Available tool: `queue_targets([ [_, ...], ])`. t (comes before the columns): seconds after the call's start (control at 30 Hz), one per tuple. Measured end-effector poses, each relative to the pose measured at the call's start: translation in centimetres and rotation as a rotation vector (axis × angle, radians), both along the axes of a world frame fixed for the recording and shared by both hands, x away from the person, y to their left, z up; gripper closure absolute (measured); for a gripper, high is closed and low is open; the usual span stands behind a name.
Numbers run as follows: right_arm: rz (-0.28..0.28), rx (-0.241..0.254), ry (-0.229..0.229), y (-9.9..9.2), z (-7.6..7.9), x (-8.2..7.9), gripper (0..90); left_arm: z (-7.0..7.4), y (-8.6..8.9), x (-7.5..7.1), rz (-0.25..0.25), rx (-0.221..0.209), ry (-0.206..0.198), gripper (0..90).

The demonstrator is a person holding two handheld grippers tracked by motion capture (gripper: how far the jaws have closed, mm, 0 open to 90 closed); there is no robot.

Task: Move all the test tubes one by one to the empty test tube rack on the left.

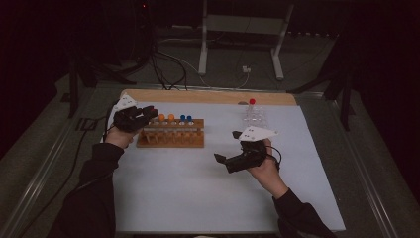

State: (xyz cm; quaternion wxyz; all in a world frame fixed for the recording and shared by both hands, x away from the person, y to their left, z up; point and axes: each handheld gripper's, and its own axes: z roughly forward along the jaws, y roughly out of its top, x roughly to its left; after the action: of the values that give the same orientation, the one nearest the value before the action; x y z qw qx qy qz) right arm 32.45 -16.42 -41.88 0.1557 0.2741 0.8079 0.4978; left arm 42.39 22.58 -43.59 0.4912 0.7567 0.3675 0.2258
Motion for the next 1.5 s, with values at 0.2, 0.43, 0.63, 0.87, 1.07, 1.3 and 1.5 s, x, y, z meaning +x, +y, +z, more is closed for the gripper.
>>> queue_targets([
  [0.2,0.001,-0.001,-0.001,0.0,0.0,0.0,0.0,-0.9,0.1,0.1,0.006,-0.011,0.015,71.5],
  [0.43,0.006,-0.007,0.0,0.0,0.0,0.0,0.0,-1.0,0.2,0.0,0.014,-0.021,0.016,71.2],
  [0.63,0.006,-0.004,0.003,-0.1,0.0,0.0,0.0,-0.1,0.7,-0.5,0.021,-0.065,-0.002,46.6],
  [0.87,-0.013,0.004,-0.007,-0.7,0.4,0.4,0.0,1.3,0.5,-2.4,-0.043,-0.09,-0.024,19.8],
  [1.07,-0.064,0.026,-0.033,-2.2,1.2,1.2,0.0,2.3,-0.2,-4.6,-0.117,-0.098,-0.05,9.9],
  [1.3,-0.142,0.027,-0.044,-4.3,1.7,3.0,0.0,2.1,-1.6,-6.7,-0.205,-0.096,-0.044,3.6],
  [1.5,-0.225,0.024,-0.043,-6.1,1.5,5.2,0.0,1.0,-2.7,-7.8,-0.255,-0.095,-0.02,3.4],
])
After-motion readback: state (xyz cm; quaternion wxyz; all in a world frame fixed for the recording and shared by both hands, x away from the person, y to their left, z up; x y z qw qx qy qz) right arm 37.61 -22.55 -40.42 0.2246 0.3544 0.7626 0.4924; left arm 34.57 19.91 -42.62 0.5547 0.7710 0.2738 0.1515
